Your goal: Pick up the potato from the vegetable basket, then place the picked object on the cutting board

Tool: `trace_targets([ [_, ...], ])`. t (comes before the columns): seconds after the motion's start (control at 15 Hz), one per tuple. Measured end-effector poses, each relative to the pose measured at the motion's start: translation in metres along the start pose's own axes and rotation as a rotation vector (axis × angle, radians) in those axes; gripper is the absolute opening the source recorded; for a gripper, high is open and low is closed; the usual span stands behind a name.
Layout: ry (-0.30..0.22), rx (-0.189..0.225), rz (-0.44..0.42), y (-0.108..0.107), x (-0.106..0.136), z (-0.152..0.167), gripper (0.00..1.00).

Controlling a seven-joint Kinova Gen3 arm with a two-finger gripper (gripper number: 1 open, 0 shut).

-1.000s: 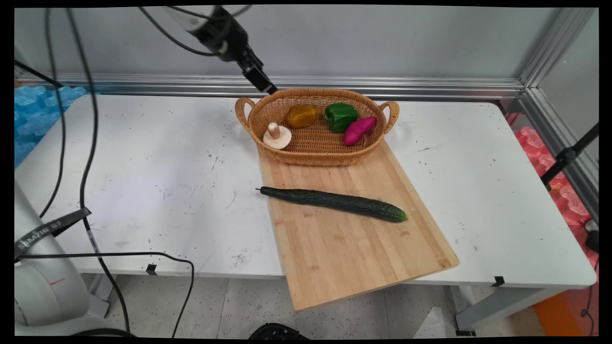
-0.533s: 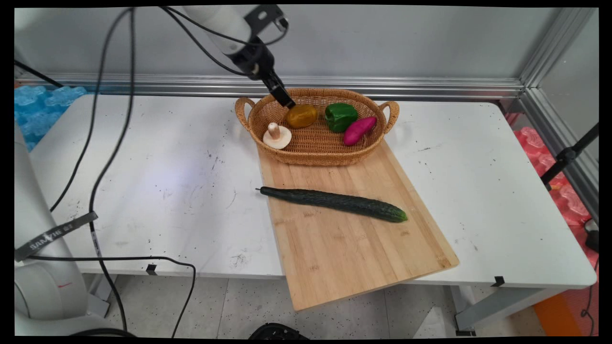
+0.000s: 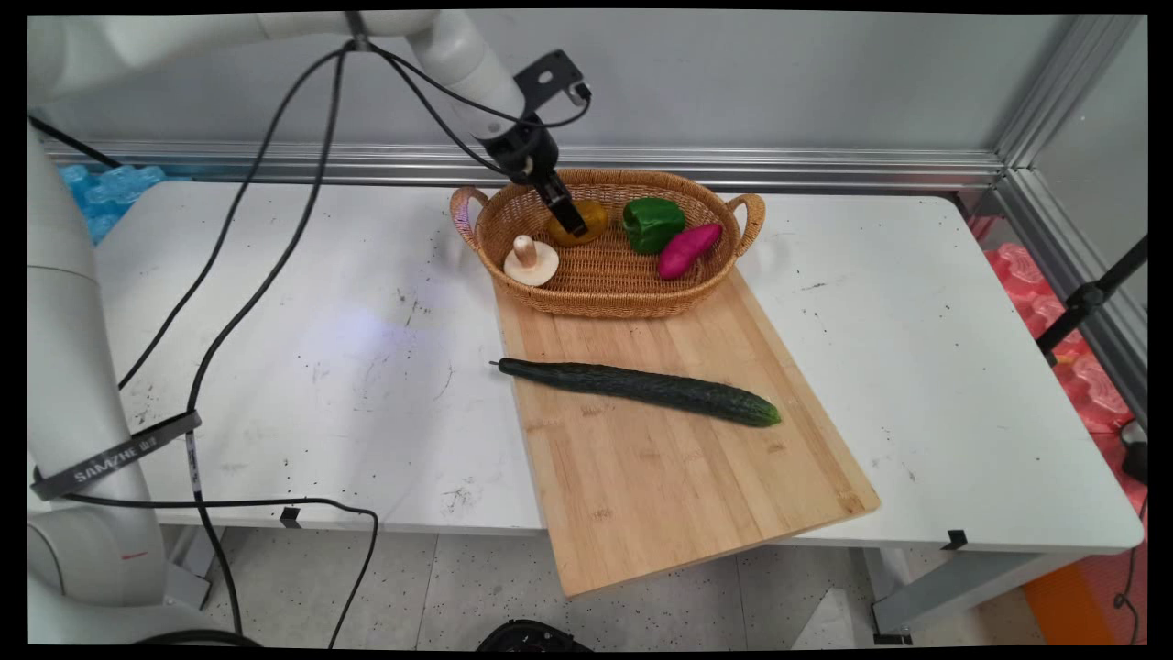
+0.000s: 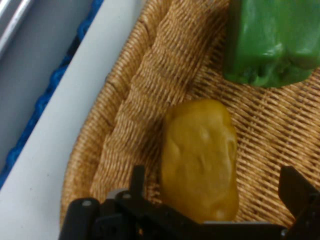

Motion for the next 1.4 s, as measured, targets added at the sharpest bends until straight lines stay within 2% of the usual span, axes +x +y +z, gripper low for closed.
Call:
trace_targets([
  [0.27, -0.016, -0.015, 0.007, -0.004, 0.007, 0.020, 1.00],
  [0.33, -0.018, -0.019, 0.009, -0.005, 0.008, 0.023, 0.00],
  [0.6, -0.023, -0.027, 0.024, -0.009, 0.015, 0.030, 0.00],
  [0.87, -0.023, -0.025, 0.039, -0.012, 0.021, 0.024, 0.00],
  [1.07, -0.017, -0.024, 0.053, -0.009, 0.025, 0.006, 0.00],
  [1.4, 0.014, -0.013, 0.106, 0.009, 0.036, -0.050, 0.00],
])
